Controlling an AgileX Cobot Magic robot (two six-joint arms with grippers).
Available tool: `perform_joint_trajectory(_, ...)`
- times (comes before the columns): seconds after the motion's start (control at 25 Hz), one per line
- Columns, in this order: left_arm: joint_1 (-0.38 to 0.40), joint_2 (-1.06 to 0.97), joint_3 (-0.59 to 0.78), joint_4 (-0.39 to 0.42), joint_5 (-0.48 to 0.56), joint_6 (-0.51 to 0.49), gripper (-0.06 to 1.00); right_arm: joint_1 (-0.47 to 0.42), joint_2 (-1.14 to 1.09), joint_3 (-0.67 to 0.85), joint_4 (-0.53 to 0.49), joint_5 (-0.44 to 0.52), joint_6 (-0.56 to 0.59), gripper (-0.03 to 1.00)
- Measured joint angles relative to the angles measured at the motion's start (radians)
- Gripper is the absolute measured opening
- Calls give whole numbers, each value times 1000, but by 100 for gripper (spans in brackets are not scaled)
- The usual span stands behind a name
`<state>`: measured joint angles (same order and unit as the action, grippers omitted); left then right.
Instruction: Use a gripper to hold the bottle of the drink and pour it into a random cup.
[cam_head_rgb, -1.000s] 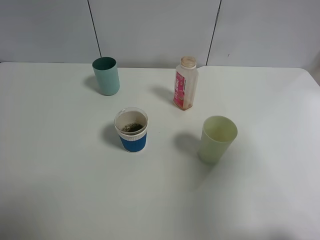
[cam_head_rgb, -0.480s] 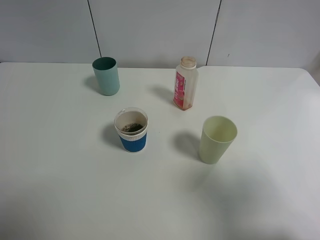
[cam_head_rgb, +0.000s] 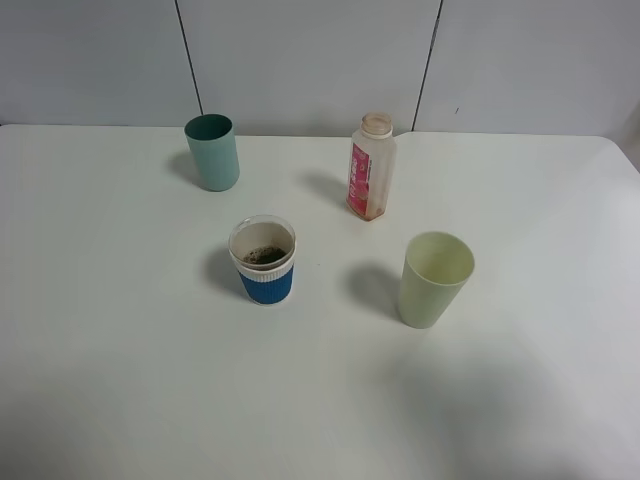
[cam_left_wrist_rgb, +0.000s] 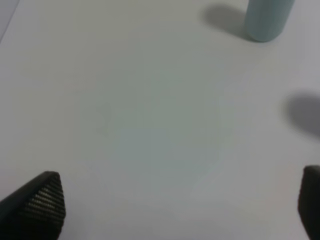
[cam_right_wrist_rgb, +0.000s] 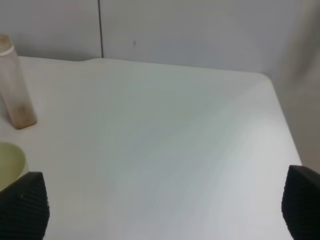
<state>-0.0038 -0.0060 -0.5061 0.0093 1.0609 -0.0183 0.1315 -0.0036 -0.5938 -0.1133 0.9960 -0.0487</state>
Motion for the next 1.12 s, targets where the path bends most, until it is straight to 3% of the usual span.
perform_joint_trajectory(0.48, 0, 0, 0, 0, 0, 0, 93, 0, 0, 88, 47, 57, 29, 92)
perform_joint_trajectory(1.12, 0, 0, 0, 0, 0, 0, 93, 0, 0, 89, 46, 58, 49, 92)
